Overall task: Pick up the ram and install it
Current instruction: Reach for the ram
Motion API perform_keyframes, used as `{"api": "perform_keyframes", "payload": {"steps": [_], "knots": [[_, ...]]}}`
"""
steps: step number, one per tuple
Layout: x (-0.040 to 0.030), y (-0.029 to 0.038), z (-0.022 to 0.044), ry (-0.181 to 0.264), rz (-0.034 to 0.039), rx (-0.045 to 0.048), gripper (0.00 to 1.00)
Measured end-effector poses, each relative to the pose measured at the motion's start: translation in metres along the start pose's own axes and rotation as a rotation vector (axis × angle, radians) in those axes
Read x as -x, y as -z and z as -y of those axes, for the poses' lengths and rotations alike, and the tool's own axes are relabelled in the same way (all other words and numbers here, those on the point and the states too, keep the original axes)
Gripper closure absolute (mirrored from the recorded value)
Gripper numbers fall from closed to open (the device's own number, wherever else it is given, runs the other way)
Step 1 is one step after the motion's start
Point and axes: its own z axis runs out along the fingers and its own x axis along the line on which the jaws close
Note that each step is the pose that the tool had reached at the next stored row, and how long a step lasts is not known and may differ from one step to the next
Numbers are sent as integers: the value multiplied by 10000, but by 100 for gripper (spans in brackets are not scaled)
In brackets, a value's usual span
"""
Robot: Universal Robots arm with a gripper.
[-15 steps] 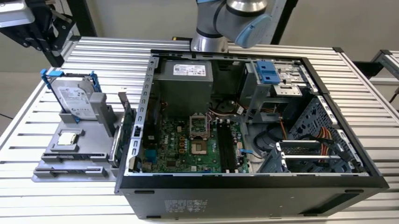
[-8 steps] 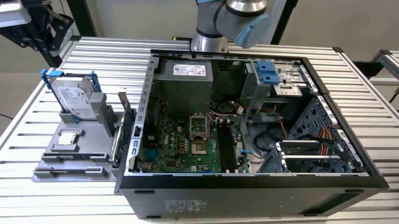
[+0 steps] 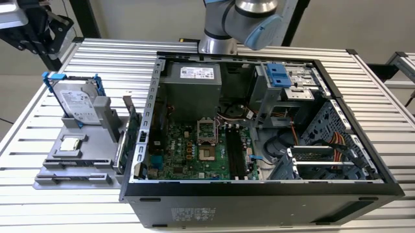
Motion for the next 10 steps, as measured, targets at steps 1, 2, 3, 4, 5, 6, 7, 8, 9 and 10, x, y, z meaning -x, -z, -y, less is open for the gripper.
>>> {"api": "perform_keyframes", "payload": {"steps": [1, 2, 3, 4, 5, 6, 7, 8, 9, 10], "knots": [[-2, 0, 5, 0, 0, 0, 100], [-3, 1, 11, 0, 0, 0, 100], [-5, 0, 16, 0, 1, 1, 100], [-6, 1, 21, 0, 0, 0, 100], [-8, 1, 26, 0, 0, 0, 100], [-10, 2, 30, 0, 0, 0, 100], [-12, 2, 35, 0, 0, 0, 100], [-14, 2, 39, 0, 0, 0, 100], [-16, 2, 42, -1, 0, 0, 100], [-19, 3, 45, 0, -1, -1, 100]]}}
